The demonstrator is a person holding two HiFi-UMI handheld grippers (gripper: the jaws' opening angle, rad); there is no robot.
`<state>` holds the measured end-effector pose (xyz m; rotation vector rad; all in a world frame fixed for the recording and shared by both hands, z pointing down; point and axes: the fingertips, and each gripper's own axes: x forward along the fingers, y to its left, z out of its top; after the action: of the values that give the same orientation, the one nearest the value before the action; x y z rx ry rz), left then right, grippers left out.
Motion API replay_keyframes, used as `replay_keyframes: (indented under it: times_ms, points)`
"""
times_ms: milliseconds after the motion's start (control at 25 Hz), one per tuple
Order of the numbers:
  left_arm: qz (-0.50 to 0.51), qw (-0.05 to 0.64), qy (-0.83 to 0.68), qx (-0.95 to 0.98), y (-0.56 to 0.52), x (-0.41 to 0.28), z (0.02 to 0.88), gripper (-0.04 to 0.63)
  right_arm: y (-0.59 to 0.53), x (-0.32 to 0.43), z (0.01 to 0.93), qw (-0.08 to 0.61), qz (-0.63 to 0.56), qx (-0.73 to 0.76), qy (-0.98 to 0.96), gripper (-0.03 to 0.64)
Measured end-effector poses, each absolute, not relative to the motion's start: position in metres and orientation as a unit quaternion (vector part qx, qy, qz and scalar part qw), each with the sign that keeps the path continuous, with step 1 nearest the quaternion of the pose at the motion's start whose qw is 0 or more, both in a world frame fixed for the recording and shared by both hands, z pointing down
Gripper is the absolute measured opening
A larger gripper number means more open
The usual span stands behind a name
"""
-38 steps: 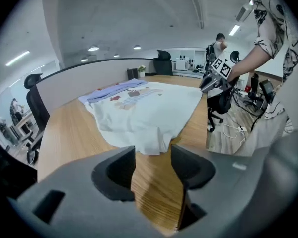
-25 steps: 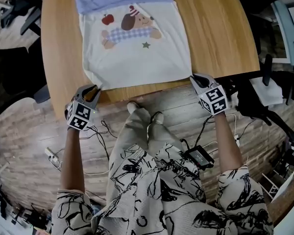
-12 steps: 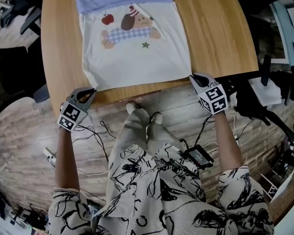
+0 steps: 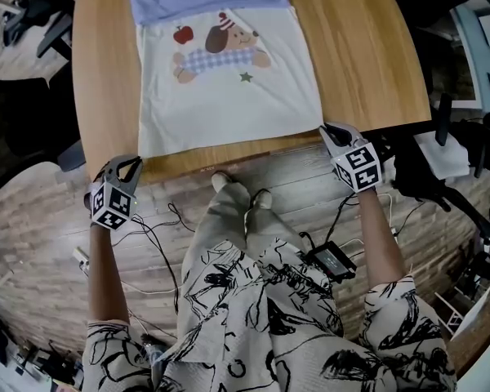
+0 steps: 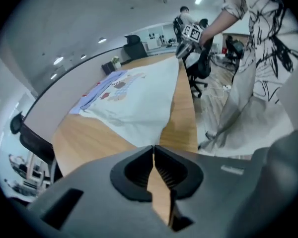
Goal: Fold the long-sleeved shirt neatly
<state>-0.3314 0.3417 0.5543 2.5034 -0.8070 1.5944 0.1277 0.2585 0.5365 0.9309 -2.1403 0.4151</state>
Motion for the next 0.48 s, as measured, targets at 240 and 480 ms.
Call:
replay_keyframes:
  times_ms: [240, 480]
  points:
    - [0.558, -0.009, -0.248, 0.792, 0.367, -0.335, 0.54, 0.014, 0.26, 0.142, 0.522, 0.353, 0.183, 0.396, -0.828, 0.032]
    - [0.54, 0.01, -0.253, 0.803, 0.385, -0.318, 0.541, 0.014, 0.266, 0.159, 0.526, 0.356, 0.199, 0.413, -0.814, 0.032]
